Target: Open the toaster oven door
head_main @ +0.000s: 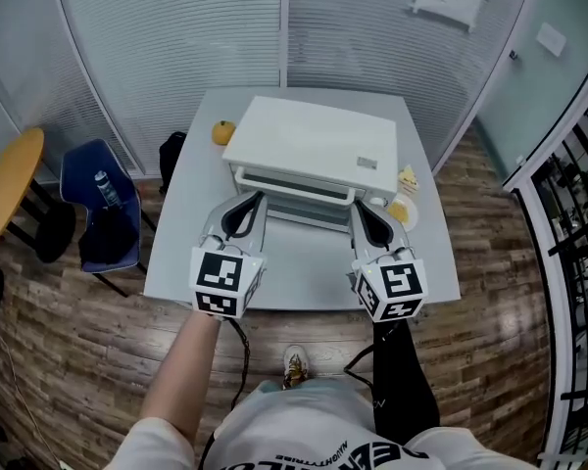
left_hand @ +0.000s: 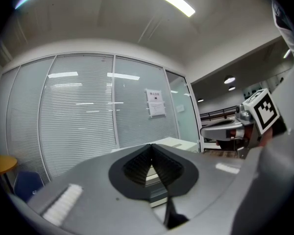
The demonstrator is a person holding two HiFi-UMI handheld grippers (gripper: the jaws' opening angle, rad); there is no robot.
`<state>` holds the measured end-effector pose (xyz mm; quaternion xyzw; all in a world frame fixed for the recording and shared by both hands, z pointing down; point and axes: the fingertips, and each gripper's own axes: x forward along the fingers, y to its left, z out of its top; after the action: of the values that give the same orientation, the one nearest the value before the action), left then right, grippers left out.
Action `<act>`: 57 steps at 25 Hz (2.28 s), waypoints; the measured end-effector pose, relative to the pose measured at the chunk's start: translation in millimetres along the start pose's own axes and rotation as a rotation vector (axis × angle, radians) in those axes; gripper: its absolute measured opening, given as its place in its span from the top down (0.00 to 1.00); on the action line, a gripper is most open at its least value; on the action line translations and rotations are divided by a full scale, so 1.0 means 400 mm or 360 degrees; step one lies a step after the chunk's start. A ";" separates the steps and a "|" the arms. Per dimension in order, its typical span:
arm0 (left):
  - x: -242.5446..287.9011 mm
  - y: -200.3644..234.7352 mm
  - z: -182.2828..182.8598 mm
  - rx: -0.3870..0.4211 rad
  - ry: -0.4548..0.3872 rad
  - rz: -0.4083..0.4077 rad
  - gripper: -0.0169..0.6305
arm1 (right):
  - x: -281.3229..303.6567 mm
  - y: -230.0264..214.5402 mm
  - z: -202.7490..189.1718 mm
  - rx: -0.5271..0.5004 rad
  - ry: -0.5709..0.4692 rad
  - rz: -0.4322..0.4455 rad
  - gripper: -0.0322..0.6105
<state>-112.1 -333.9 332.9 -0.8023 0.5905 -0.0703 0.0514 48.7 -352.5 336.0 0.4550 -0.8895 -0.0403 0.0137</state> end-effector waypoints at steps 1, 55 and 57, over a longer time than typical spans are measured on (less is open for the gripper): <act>0.016 0.008 -0.006 0.0007 0.0011 0.0017 0.88 | 0.017 -0.008 -0.006 0.0001 0.0007 0.0006 0.95; 0.163 -0.014 -0.362 -0.0169 0.0527 -0.0336 0.89 | 0.122 0.048 -0.342 0.0210 0.0748 -0.0271 0.95; 0.142 -0.020 -0.373 -0.0168 0.0527 -0.0341 0.88 | 0.104 0.064 -0.352 0.0207 0.0749 -0.0289 0.95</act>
<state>-113.9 -385.7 484.2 -0.8396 0.5051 -0.1752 -0.0964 12.2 -379.7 477.8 0.5298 -0.8180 0.1230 0.1874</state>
